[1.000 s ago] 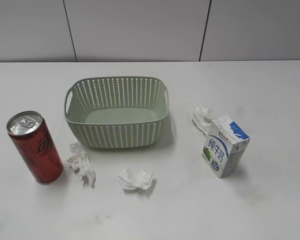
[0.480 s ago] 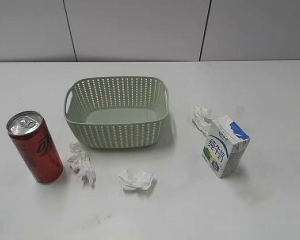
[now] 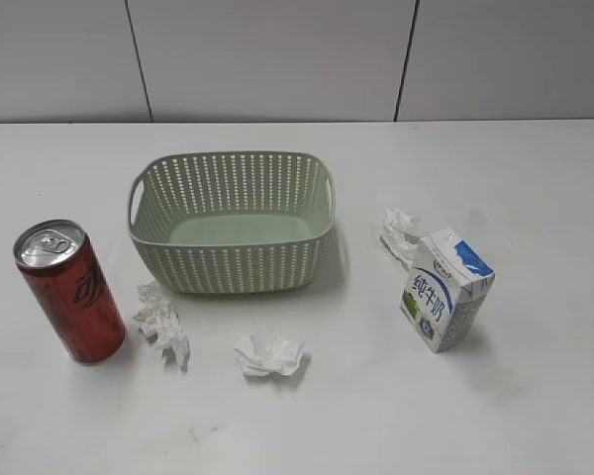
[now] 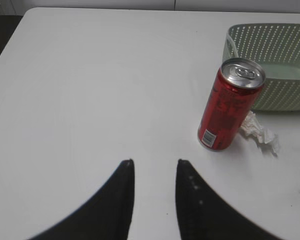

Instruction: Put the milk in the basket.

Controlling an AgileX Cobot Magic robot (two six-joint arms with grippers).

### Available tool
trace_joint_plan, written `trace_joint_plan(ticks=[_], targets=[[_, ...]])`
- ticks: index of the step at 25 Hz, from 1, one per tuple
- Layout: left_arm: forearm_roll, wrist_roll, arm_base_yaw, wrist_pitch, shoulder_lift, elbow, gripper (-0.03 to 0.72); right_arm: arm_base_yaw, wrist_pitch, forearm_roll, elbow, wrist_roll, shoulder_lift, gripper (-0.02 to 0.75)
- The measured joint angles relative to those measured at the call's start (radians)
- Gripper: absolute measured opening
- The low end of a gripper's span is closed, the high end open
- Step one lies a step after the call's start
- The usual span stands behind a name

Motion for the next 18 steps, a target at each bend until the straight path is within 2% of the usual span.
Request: trace_joint_plan(ticks=[4, 9, 18], targets=[[0.000, 0.000, 0.000, 0.000, 0.000, 0.000, 0.230, 0.014, 0.002, 0.005, -0.060, -0.016, 0.164, 0.661], [0.000, 0.000, 0.000, 0.000, 0.000, 0.000, 0.230, 0.090, 0.021, 0.012, -0.172, -0.047, 0.364, 0.655], [0.000, 0.000, 0.000, 0.000, 0.000, 0.000, 0.230, 0.311, 0.117, 0.017, -0.356, -0.048, 0.710, 0.640]])
